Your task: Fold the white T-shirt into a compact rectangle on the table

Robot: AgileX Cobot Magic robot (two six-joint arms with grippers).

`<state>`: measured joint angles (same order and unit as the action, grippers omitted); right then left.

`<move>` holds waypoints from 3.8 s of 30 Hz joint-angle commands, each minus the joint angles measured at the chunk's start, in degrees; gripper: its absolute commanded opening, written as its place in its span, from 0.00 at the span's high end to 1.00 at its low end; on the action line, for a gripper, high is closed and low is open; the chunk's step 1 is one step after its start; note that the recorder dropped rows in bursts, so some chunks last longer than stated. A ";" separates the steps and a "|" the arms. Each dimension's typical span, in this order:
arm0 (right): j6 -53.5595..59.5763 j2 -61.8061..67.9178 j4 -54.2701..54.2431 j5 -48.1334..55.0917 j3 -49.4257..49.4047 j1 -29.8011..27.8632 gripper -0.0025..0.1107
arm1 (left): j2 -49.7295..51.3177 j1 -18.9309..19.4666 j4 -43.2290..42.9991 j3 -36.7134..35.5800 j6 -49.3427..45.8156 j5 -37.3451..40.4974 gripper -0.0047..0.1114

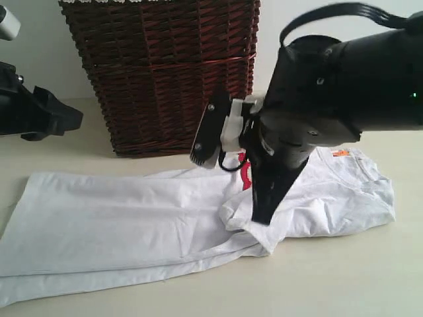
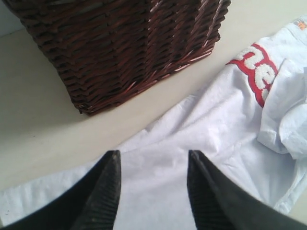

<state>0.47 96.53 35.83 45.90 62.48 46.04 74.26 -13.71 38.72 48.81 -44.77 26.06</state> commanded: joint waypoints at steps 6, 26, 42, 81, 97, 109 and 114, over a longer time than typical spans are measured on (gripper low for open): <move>12.63 11.03 -10.35 -2.35 0.95 -6.58 0.98 | -0.19 -0.25 0.81 -0.12 -0.22 1.20 0.58; -7.64 13.85 4.65 -12.79 4.85 -6.73 0.98 | -0.19 -0.25 0.81 -0.12 -0.22 1.26 0.58; 10.89 14.82 -15.22 3.53 4.85 -10.93 0.98 | 3.15 -0.25 0.81 -0.12 -0.22 5.15 0.58; -6.19 -0.75 -9.08 3.37 2.01 -23.81 0.79 | 8.37 3.31 -24.76 -0.24 26.08 12.37 0.96; 17.44 8.85 -52.09 -0.82 -0.97 -55.73 0.51 | -10.78 9.04 -1.60 0.81 17.41 9.20 0.66; 5.91 10.30 -40.94 0.63 1.82 -55.86 0.51 | -54.47 9.01 -0.83 -12.81 16.43 -4.94 0.96; 9.89 15.83 -43.66 4.55 4.92 -56.16 0.51 | -74.26 8.03 1.36 -15.66 16.26 -6.84 0.96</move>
<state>9.52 110.86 -7.13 48.83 64.98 -9.61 5.81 -4.87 39.96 33.53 -28.28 21.60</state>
